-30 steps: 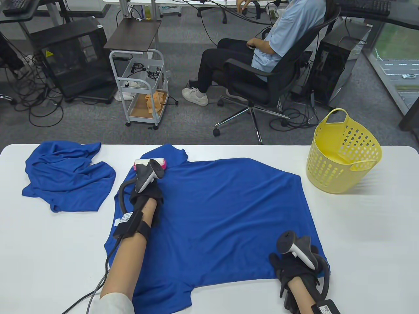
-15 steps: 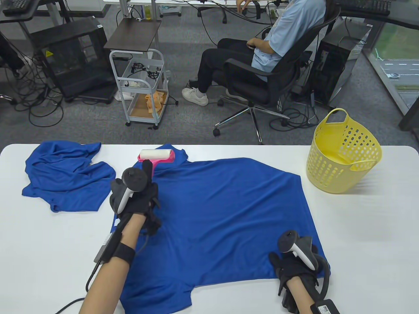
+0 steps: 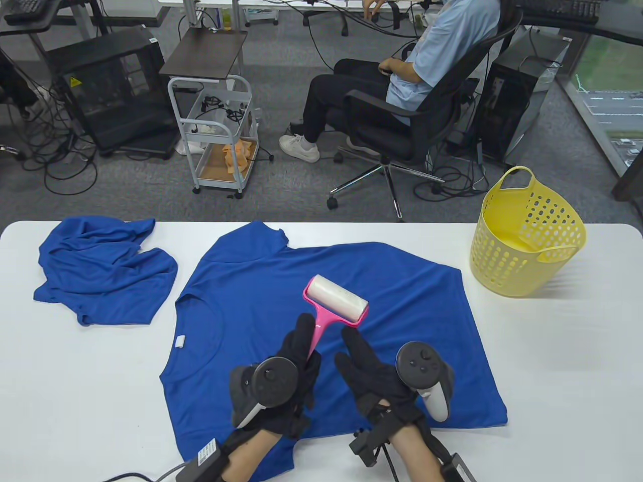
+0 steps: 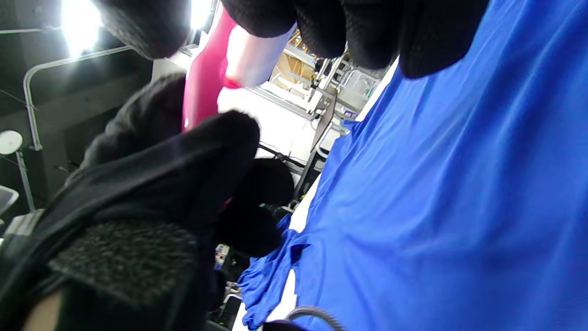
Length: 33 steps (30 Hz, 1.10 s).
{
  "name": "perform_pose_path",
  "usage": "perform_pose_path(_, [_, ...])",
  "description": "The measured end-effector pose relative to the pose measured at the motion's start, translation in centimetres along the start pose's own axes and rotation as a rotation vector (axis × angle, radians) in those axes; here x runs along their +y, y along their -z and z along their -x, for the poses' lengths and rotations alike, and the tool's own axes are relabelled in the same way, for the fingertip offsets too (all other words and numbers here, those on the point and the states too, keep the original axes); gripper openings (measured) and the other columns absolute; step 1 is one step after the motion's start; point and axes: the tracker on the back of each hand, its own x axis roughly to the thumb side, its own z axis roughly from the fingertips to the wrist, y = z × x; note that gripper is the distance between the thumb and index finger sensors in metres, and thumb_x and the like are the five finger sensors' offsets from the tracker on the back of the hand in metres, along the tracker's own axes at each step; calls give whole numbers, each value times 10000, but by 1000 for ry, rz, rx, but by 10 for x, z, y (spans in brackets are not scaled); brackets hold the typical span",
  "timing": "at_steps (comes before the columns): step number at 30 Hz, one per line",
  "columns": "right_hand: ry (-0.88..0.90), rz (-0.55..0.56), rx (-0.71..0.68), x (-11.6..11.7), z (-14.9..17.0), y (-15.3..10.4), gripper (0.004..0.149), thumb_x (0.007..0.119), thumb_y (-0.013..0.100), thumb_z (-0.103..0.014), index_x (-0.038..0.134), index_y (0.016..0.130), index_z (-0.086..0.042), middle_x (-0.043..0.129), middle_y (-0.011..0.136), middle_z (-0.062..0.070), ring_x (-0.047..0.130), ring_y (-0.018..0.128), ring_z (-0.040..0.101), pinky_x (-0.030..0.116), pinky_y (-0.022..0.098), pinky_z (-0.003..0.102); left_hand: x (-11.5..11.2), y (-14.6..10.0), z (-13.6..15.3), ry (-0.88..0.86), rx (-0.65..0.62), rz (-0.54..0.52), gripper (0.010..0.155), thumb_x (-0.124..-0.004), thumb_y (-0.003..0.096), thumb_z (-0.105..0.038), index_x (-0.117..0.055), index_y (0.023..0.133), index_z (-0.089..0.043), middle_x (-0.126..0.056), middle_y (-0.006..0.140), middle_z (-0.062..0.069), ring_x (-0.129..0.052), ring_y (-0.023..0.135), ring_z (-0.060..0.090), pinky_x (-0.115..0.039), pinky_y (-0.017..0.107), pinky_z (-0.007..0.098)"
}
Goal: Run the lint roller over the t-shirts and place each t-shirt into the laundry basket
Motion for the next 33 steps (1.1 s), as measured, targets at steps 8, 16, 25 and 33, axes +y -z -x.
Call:
perform_pose_path(8, [109,1,-6,1,5,0,688,655,556,-450,417,1032,-13,602,1045,280,768,856,462,715,587,606,-16,-13,-5,-164,-143,138,853,-848,465,-403,-270,1065,-220,-604,1037,6,-1011,703,84,-897,474,268])
perform_pose_path(16, [35,61,-74,-14,16,-12,632,773,516,-373,533,993,-35,763,950,222,921,731,353,860,488,484,-19,-19,0,-245,-215,275,806,-856,475,-385,-327,1081,-347,-593,1115,-98,-962,814,154,-802,613,412])
perform_pose_path(25, [-400,403,96,-110,69,-23,588,737,522,-433,590,973,-87,852,764,87,917,501,167,873,375,336,16,-21,54,143,-29,147,824,-843,469,-465,-307,1089,-370,-392,1153,3,-520,1090,332,-484,769,564])
perform_pose_path(33, [-448,705,512,-222,147,-74,613,756,512,-455,652,950,-40,922,675,81,960,347,124,897,229,273,32,-31,134,386,302,102,896,-862,431,-563,-315,1100,-322,-387,1165,18,-408,1132,326,-379,790,549])
